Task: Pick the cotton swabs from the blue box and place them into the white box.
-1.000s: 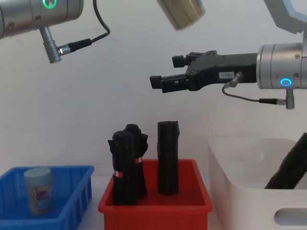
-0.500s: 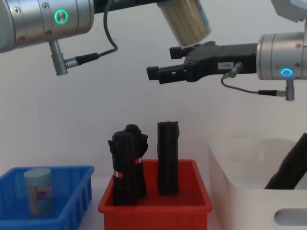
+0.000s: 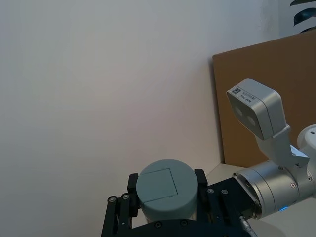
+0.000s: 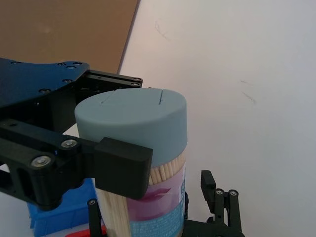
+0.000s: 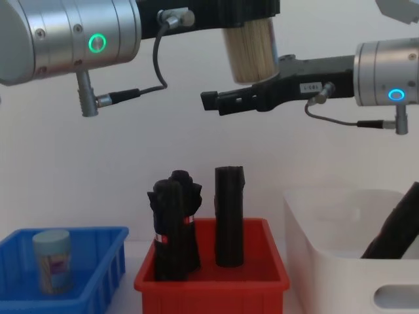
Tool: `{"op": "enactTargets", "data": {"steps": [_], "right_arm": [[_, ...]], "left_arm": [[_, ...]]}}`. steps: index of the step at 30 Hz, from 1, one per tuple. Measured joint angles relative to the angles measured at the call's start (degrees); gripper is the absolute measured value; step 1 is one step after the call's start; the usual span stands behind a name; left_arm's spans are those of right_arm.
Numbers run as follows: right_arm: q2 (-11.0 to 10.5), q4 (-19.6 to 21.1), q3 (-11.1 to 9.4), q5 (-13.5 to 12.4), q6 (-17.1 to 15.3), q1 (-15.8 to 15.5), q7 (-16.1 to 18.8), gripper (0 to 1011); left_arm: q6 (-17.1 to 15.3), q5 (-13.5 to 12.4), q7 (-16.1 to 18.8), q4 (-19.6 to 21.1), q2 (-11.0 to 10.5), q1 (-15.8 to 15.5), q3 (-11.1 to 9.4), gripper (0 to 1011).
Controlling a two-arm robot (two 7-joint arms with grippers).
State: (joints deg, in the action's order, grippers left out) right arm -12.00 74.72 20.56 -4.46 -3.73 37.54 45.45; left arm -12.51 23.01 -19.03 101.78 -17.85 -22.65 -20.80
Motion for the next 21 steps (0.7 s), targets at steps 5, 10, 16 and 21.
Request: {"op": "enactTargets", "data": {"steps": [5,10,16,21], "right_arm": [[-0.54,0.62,0.06,0.38,-1.04,-0.53,0.05,1002],[-1.09,1.03,0.12,0.67,-2.0,-1.04,0.03,1002],[-1.43,1.18,0.21,0.75,-2.56,-1.27,-0.08,1002],[-1.62,1.21,0.31,0.66,-2.82,-1.35,-0.13,1002]], "left_arm": [[-0.06,-0.5,0.18,-0.04,-0.1,0.0,-0.03,689],[-0.06,-0.73,0.33,-0.05,-0.18,-0.09,-0.03,689],[-0.04,-0.88,0.53,-0.08,-0.23,-0.17,0.02,689],[0.04,-0.98,0.77,-0.19,-0.27,-0.25,0.08,689]]}}
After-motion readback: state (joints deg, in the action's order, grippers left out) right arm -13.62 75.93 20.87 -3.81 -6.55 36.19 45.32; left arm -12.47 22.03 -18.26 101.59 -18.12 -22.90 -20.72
